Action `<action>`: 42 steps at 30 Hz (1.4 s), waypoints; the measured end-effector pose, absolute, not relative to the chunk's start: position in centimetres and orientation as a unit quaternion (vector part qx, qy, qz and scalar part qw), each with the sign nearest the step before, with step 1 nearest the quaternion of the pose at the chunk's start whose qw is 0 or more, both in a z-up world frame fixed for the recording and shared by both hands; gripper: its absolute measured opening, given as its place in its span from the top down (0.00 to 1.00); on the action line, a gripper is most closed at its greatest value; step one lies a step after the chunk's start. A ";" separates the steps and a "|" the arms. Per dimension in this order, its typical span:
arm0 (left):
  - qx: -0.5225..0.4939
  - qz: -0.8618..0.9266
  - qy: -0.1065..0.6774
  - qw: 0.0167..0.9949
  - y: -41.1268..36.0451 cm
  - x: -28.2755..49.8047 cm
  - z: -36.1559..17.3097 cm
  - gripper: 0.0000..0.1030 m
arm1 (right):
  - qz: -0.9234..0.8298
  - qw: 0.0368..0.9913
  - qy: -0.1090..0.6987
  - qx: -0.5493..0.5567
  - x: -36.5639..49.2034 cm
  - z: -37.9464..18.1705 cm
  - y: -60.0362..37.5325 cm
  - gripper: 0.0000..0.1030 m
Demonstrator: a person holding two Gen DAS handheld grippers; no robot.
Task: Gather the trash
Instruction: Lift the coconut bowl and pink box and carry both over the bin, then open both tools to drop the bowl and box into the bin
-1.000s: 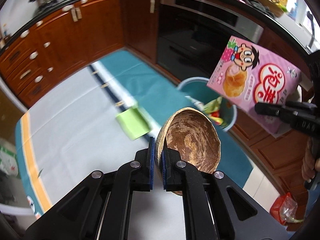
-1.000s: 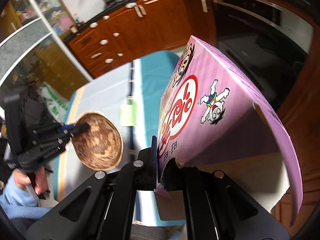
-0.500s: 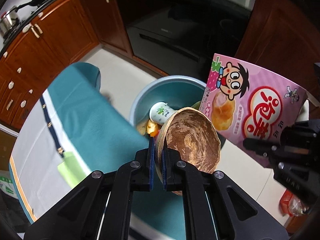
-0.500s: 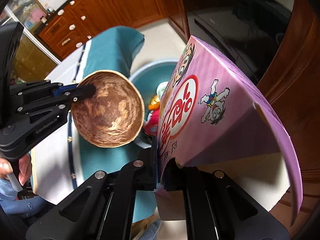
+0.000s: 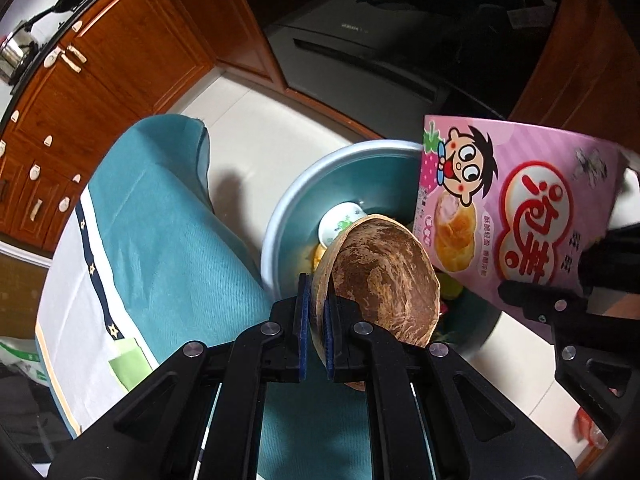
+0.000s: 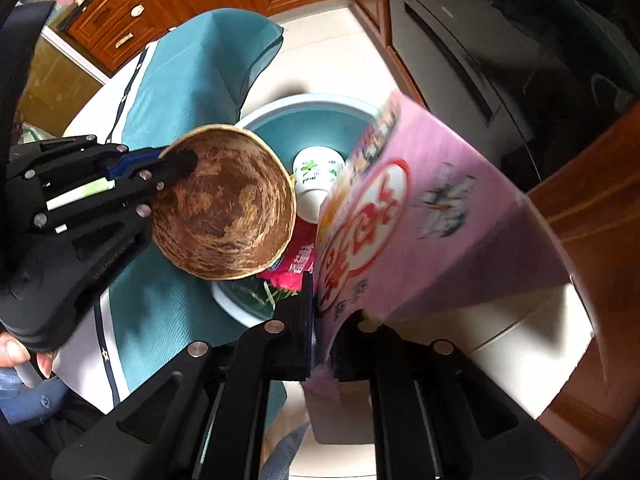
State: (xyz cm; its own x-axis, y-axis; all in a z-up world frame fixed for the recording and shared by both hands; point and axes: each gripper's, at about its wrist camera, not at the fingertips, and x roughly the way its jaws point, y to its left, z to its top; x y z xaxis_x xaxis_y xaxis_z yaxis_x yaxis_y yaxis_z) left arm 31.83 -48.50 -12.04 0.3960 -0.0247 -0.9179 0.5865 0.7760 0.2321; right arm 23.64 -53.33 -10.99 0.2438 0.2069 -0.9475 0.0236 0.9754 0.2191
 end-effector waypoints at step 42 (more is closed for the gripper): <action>0.230 -0.289 0.412 0.833 -42.8 22.1 -3.7 0.05 | -0.033 0.815 0.529 0.234 12.9 -3.1 -54.8 0.06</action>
State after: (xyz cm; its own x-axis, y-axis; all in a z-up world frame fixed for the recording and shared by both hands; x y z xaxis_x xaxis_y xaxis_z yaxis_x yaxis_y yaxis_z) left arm 22.09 -42.80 -3.71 0.4945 -0.2920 -0.8187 0.6701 0.7279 0.1451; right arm 12.90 -54.76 -3.06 0.4382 0.1936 -0.8778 0.3012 0.8884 0.3463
